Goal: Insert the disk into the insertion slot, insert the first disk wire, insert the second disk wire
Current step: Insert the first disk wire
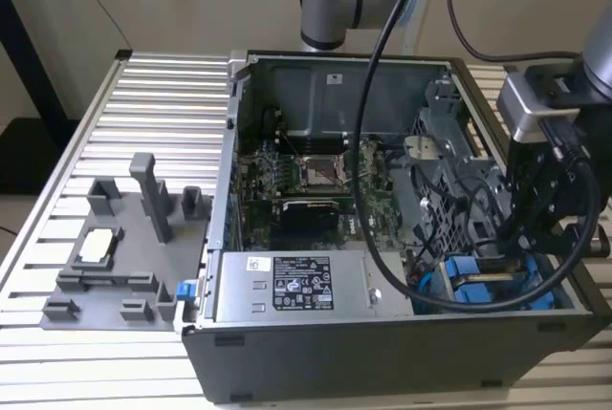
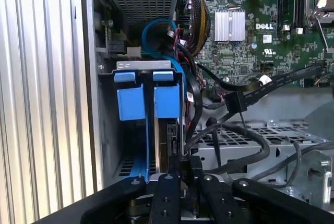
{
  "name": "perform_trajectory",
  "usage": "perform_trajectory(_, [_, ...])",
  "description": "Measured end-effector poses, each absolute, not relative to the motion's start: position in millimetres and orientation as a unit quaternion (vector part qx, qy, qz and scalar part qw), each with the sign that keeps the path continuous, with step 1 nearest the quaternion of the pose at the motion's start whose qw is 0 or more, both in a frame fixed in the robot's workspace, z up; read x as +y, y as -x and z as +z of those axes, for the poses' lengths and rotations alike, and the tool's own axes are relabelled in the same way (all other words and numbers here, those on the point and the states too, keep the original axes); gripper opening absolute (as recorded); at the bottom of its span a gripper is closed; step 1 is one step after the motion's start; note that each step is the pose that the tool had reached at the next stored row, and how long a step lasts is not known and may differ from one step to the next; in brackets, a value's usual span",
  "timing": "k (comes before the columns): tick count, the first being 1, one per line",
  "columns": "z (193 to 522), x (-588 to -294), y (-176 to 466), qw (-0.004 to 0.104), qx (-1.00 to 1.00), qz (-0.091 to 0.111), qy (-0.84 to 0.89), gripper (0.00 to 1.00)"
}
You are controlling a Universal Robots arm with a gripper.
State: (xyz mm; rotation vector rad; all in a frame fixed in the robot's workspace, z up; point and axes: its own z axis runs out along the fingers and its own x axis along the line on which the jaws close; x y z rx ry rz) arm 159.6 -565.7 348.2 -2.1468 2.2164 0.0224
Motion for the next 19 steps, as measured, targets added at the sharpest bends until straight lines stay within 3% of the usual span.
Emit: perform_trajectory(19, [342.1, -568.6, -162.9, 0.025, 0.716, 0.01, 0.697, 0.19])
